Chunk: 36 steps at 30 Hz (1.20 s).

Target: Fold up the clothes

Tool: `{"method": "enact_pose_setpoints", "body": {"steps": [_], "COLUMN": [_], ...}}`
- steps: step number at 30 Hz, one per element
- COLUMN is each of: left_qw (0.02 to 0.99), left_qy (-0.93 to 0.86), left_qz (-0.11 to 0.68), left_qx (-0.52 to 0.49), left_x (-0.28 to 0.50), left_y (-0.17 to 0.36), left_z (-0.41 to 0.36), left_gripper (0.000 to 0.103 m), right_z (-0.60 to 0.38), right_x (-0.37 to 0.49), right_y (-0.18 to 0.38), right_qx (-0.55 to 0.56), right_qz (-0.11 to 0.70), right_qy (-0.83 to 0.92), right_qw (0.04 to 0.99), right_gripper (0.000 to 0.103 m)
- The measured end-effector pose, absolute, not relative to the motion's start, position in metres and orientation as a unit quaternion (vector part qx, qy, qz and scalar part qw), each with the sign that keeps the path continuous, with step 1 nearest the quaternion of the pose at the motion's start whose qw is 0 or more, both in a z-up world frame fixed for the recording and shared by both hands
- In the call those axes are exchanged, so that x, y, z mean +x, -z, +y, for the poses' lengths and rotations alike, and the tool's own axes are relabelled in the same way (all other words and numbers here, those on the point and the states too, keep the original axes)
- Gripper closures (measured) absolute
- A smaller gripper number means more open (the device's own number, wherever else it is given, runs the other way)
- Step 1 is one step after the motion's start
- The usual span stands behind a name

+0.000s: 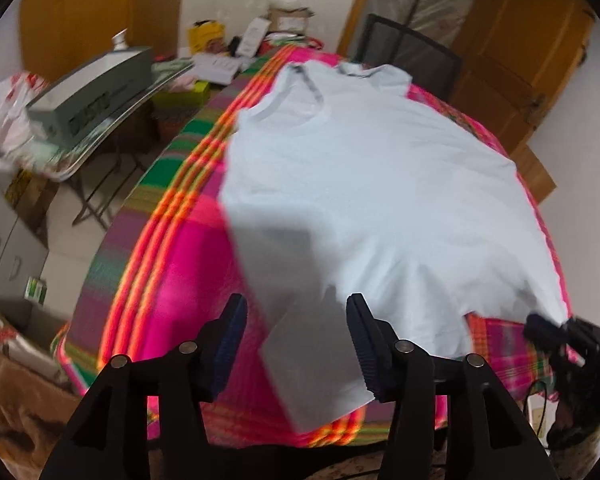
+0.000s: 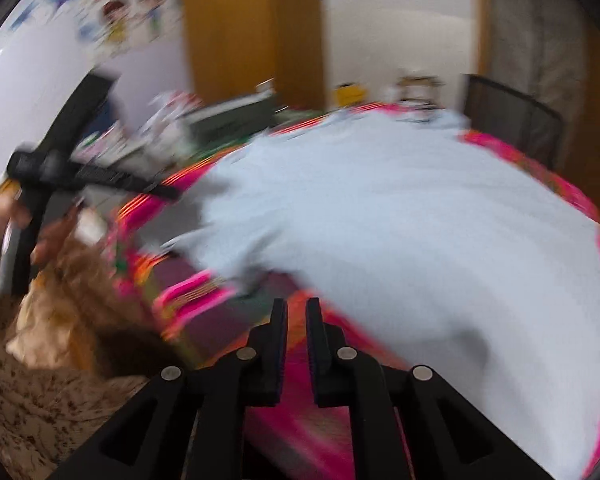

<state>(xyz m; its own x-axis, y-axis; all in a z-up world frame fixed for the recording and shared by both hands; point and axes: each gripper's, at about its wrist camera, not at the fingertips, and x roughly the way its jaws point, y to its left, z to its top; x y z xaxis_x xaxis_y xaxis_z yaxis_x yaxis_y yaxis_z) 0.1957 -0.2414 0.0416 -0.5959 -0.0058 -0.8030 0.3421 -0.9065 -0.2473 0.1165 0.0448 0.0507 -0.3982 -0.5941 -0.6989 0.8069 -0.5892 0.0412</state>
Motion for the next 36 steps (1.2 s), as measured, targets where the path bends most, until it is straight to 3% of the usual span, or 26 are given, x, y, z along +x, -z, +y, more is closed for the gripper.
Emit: {"method": "enact_pose_setpoints", "body": {"steps": [2,9,22,31,36], "left_qw": [0.072,0.003,-0.07,-0.08,-0.077], "left_qy": [0.877,0.902,0.87,0.87,0.874], "left_qz": [0.189,0.095,-0.033,-0.039,-0.045], "left_qx": [0.435,0.422,0.486,0.485,0.477], "left_x": [0.182,0.132,0.124,0.134,0.136], "left_y": [-0.047,-0.06,-0.022,-0.024,-0.031], "left_z": [-0.232,-0.173,-0.119,-0.12,-0.116], "left_gripper": [0.044,0.042,0.045,0.045,0.045], "right_z": [0.069,0.135,0.189,0.246,0.266], "right_x": [0.097,0.056,0.078,0.089,0.095], "right_y": [-0.051,-0.03,-0.013,-0.02,-0.021], "right_qx": [0.351,0.407,0.435,0.435,0.424], "right_qz": [0.138,0.051,0.03,0.03,0.039], "right_qy": [0.849,0.87,0.87,0.89,0.9], "right_qw": [0.371,0.272,0.229,0.132,0.097], "right_gripper": [0.083,0.083,0.083,0.082,0.073]}}
